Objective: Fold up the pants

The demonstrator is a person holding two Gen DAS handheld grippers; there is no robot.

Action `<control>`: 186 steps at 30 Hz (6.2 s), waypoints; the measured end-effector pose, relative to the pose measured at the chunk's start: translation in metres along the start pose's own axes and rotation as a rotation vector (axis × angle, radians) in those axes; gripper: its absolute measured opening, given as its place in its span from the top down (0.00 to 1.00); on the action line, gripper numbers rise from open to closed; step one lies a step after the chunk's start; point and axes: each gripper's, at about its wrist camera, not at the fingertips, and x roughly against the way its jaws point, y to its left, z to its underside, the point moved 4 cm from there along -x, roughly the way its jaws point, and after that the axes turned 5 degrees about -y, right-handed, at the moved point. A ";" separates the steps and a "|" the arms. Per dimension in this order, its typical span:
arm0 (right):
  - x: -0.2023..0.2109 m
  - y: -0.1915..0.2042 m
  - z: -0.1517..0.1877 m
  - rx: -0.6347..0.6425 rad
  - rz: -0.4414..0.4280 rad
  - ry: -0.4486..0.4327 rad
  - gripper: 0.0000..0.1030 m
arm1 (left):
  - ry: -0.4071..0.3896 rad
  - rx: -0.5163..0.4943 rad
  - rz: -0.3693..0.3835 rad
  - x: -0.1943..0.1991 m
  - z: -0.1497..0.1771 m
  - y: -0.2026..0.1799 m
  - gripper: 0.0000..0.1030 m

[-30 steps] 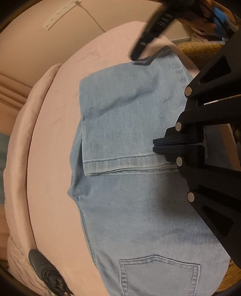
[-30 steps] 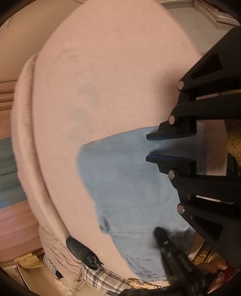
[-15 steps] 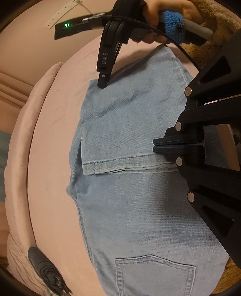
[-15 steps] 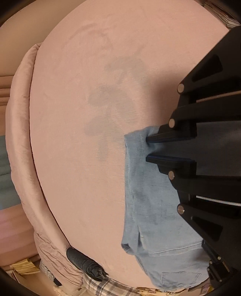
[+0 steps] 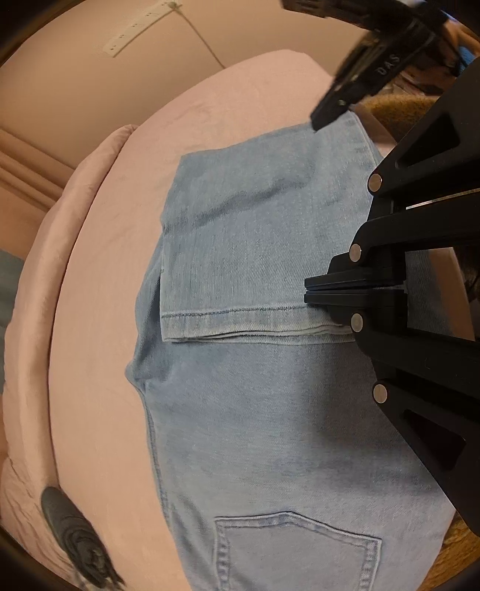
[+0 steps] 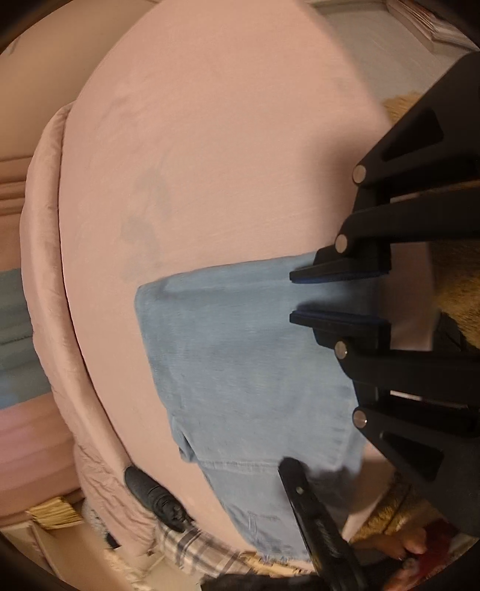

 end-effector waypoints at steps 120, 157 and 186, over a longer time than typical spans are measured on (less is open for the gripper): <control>0.005 0.158 -0.047 0.000 -0.355 -0.106 0.77 | -0.145 0.252 -0.095 0.099 -0.016 0.127 0.52; -0.008 0.036 -0.030 -0.235 -0.054 -0.067 0.62 | 0.069 -0.008 -0.012 0.025 0.000 0.046 0.43; 0.005 0.068 -0.058 0.013 -0.020 -0.073 0.80 | -0.136 0.092 0.118 0.068 -0.006 0.052 0.71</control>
